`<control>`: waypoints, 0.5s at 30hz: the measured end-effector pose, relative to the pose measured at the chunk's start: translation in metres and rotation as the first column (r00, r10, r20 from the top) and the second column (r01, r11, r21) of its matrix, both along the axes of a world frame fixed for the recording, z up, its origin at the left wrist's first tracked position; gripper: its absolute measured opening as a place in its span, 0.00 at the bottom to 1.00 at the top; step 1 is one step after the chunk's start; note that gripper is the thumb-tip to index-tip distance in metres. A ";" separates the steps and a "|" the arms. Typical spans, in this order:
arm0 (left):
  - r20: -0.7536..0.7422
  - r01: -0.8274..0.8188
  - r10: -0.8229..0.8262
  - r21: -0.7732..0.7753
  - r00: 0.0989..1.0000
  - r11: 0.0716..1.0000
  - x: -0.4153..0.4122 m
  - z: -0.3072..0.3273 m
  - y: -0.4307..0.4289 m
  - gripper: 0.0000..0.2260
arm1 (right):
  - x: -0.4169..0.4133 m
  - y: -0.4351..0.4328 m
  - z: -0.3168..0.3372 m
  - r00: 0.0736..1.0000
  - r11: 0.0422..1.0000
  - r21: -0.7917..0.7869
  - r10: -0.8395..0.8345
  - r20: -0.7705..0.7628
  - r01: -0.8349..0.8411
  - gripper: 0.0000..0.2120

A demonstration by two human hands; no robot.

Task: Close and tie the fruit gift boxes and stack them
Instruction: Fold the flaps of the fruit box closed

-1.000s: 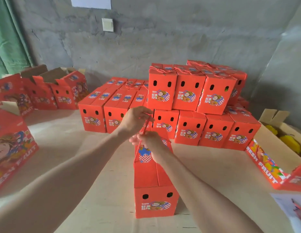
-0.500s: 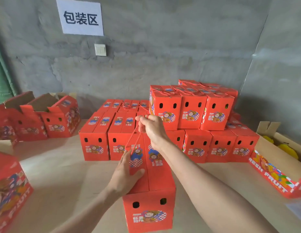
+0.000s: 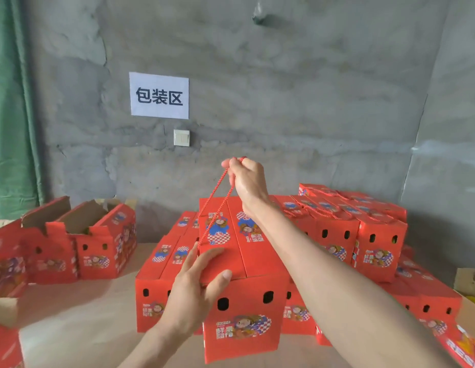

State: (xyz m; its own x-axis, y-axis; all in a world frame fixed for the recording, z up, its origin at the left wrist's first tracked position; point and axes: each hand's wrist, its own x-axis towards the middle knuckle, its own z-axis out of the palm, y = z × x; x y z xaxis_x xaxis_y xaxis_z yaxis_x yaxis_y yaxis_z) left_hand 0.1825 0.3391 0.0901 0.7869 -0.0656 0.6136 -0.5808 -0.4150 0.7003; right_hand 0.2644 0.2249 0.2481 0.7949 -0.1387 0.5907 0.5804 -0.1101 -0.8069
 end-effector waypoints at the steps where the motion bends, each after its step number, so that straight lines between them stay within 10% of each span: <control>1: 0.010 -0.007 0.007 0.012 1.000 1.000 0.012 0.007 0.000 0.19 | 0.009 0.000 0.007 1.000 1.000 -0.005 0.011 0.022 -0.011 0.18; 11: -0.073 -0.112 0.135 0.258 0.988 0.960 0.177 0.031 -0.033 0.30 | 0.116 -0.044 0.032 0.982 0.967 -0.203 -0.170 -0.078 0.151 0.15; 15: -0.148 -0.057 0.114 0.347 0.982 0.936 0.219 -0.031 -0.049 0.23 | 0.141 -0.065 -0.067 0.838 0.412 -0.841 -0.539 0.087 0.352 0.20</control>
